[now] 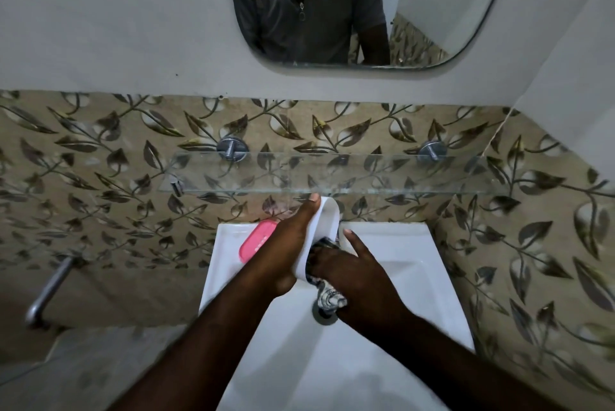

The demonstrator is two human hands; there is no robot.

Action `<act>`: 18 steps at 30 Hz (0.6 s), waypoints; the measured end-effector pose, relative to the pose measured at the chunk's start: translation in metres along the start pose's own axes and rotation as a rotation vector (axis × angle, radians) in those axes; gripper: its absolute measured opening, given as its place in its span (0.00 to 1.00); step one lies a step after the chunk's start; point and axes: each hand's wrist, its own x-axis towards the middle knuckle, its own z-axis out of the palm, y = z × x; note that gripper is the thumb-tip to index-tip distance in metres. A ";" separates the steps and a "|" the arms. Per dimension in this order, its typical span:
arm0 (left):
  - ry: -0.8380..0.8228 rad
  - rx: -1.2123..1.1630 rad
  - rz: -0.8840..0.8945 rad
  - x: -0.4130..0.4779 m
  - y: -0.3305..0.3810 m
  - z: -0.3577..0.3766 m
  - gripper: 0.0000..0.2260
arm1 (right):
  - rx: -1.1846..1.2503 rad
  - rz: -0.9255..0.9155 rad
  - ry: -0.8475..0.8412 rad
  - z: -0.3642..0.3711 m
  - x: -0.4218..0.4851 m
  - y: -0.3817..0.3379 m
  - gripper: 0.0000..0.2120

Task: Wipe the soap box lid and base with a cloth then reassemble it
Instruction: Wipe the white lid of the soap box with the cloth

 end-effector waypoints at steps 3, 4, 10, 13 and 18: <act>-0.013 -0.042 -0.027 0.004 0.005 -0.007 0.24 | 0.097 0.015 -0.085 -0.010 0.005 -0.005 0.25; -0.026 -0.076 -0.035 0.005 0.007 -0.011 0.23 | 0.131 0.000 -0.061 -0.009 0.006 -0.010 0.26; -0.176 -0.116 -0.059 0.002 -0.001 -0.024 0.26 | 0.463 0.304 0.315 -0.012 0.014 -0.023 0.09; -0.142 -0.139 0.105 -0.002 -0.020 -0.013 0.23 | 0.866 0.547 0.359 -0.018 0.023 -0.036 0.09; -0.088 -0.320 0.259 -0.009 -0.031 -0.007 0.12 | 0.983 0.468 0.348 -0.013 0.028 -0.060 0.10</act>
